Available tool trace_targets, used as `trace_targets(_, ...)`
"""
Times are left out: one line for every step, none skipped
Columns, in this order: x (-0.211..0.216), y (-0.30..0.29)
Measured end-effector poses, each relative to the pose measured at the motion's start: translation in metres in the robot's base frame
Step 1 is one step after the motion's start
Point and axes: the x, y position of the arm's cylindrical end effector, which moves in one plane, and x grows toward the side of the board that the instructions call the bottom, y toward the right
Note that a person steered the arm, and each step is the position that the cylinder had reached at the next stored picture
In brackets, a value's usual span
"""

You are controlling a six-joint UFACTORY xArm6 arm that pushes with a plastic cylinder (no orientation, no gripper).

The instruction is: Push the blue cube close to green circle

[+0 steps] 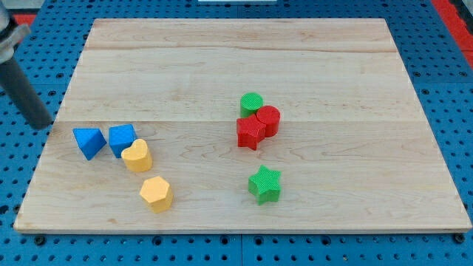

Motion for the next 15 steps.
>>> trace_targets(0.029, 0.009)
trace_targets(0.01, 0.036)
trace_targets(0.037, 0.082)
trace_targets(0.051, 0.129)
trace_targets(0.007, 0.158)
trace_targets(-0.013, 0.156)
trace_targets(-0.028, 0.149)
trace_targets(-0.059, 0.112)
trace_targets(-0.045, 0.156)
trace_targets(-0.022, 0.207)
trace_targets(-0.022, 0.231)
trace_targets(-0.029, 0.23)
trace_targets(-0.028, 0.183)
trace_targets(0.024, 0.127)
trace_targets(0.073, 0.125)
